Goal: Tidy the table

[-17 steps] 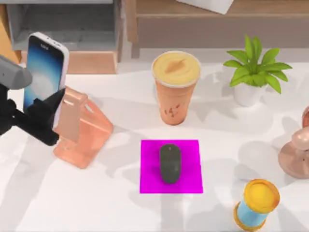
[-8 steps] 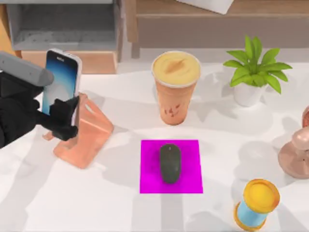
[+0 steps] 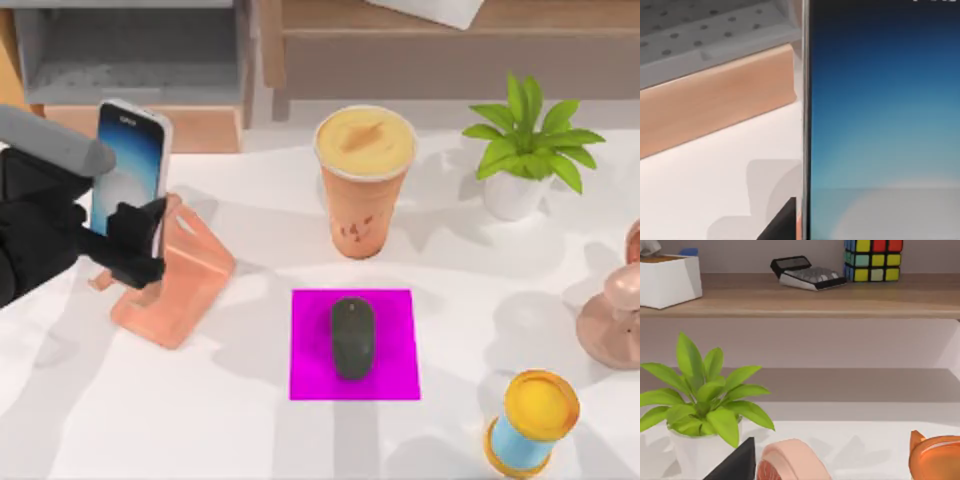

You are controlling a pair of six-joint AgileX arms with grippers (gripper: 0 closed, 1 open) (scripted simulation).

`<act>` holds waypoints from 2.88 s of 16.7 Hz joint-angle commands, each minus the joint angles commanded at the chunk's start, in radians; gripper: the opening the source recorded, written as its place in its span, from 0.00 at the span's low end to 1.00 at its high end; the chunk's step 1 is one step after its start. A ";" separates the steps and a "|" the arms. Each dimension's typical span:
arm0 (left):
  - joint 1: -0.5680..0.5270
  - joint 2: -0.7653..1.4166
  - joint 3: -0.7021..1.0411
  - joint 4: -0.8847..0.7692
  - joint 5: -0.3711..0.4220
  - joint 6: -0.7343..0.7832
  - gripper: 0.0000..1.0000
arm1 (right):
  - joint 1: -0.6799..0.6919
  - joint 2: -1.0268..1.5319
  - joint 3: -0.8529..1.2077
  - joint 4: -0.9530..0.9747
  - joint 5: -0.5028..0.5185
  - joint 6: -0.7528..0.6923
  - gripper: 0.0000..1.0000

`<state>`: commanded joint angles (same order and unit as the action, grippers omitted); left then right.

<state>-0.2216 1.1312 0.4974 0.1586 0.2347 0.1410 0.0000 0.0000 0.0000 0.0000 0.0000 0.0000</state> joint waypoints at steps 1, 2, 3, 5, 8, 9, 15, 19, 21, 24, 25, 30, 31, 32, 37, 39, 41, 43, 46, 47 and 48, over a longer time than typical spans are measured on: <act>0.000 0.000 0.000 0.000 0.000 0.000 0.23 | 0.000 0.000 0.000 0.000 0.000 0.000 1.00; 0.000 0.000 0.000 0.000 0.000 0.000 0.30 | 0.000 0.000 0.000 0.000 0.000 0.000 1.00; 0.000 0.000 0.000 0.000 0.000 0.000 0.38 | 0.000 0.000 0.000 0.000 0.000 0.000 1.00; 0.000 0.000 0.000 0.000 0.000 0.000 0.53 | 0.000 0.000 0.000 0.000 0.000 0.000 1.00; 0.000 0.000 0.000 0.000 0.000 0.000 0.75 | 0.000 0.000 0.000 0.000 0.000 0.000 1.00; 0.000 0.000 0.000 0.000 0.000 0.000 0.83 | 0.000 0.000 0.000 0.000 0.000 0.000 1.00; 0.000 0.000 0.000 0.000 0.000 0.000 1.00 | 0.000 0.000 0.000 0.000 0.000 0.000 1.00; 0.000 0.000 0.000 0.000 0.000 0.000 1.00 | 0.000 0.000 0.000 0.000 0.000 0.000 1.00; -0.001 -0.005 -0.003 -0.003 0.000 -0.001 1.00 | 0.000 0.000 0.000 0.000 0.000 0.000 1.00; -0.019 -0.078 -0.036 -0.040 -0.009 -0.007 1.00 | 0.000 0.000 0.000 0.000 0.000 0.000 1.00; -0.024 -0.113 -0.050 -0.057 -0.016 -0.011 1.00 | 0.000 0.000 0.000 0.000 0.000 0.000 1.00; -0.032 -0.163 -0.074 -0.085 -0.030 -0.017 1.00 | 0.000 0.000 0.000 0.000 0.000 0.000 1.00; -0.028 -0.159 -0.070 -0.083 -0.029 -0.016 1.00 | 0.000 0.000 0.000 0.000 0.000 0.000 1.00; -0.027 -0.160 -0.070 -0.083 -0.029 -0.017 1.00 | 0.000 0.000 0.000 0.000 0.000 0.000 1.00; 0.014 -0.305 -0.130 -0.091 -0.064 -0.035 1.00 | 0.000 0.000 0.000 0.000 0.000 0.000 1.00; 0.042 -0.406 -0.177 -0.100 -0.087 -0.049 1.00 | 0.000 0.000 0.000 0.000 0.000 0.000 1.00; 0.072 -0.522 -0.234 -0.113 -0.112 -0.066 1.00 | 0.000 0.000 0.000 0.000 0.000 0.000 1.00; 0.105 -0.658 -0.297 -0.128 -0.138 -0.085 1.00 | 0.000 0.000 0.000 0.000 0.000 0.000 1.00; 0.155 -0.875 -0.388 -0.147 -0.179 -0.112 1.00 | 0.000 0.000 0.000 0.000 0.000 0.000 1.00; 0.170 -0.942 -0.415 -0.151 -0.192 -0.119 1.00 | 0.000 0.000 0.000 0.000 0.000 0.000 1.00; 0.184 -1.000 -0.438 -0.154 -0.204 -0.125 1.00 | 0.000 0.000 0.000 0.000 0.000 0.000 1.00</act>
<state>-0.0374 0.1316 0.0591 0.0050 0.0310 0.0156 0.0000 0.0000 0.0000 0.0000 0.0000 0.0000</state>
